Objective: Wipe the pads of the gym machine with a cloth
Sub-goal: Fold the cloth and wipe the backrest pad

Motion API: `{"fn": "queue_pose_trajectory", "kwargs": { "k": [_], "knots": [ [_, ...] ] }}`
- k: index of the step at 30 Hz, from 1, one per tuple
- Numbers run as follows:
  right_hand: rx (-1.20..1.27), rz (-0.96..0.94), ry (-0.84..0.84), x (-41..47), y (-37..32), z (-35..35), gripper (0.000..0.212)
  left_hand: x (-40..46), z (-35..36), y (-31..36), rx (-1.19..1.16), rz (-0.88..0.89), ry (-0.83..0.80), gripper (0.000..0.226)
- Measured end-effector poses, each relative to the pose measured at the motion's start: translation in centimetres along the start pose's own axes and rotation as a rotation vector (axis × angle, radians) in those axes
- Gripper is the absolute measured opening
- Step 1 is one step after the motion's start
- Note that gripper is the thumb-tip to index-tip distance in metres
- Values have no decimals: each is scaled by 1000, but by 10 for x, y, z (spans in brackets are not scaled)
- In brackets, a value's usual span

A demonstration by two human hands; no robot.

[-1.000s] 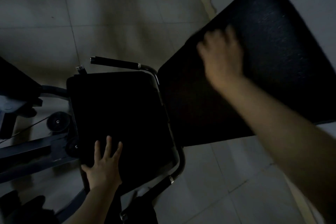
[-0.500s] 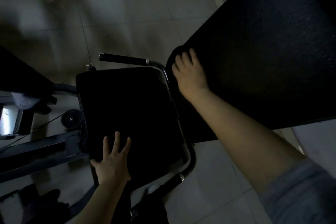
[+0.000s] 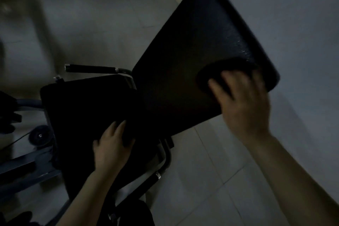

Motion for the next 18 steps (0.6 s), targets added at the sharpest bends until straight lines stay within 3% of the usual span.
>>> {"fn": "queue_pose_trajectory", "kwargs": {
  "k": [2,4,8,12,14,18],
  "knots": [
    [-21,232,178,11,38,-20,30,3,-21,78,-263,232,132,61],
    [96,543,319,6,55,-28,32,0,-34,143,-472,372,81,57],
    [252,1152,581,-33,28,-15,41,-2,-17,192,-740,283,-223,49],
    [458,1506,420,-90,-48,34,53,3,-7,179,-899,112,-344,36],
    [623,1666,329,-113,-83,61,54,5,-7,176,-871,138,-366,38],
    [815,1866,330,-133,-117,80,46,3,-3,180,-757,216,-403,43]
  ]
}}
Point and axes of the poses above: each hand's wrist, its own x-axis towards the middle knuckle, its own z-axis out of the palm, y = z × x, the point moved 7 cm from there along x, towards the middle knuckle, and after that the axes turned 13 degrees about y, right-handed, at the moved point
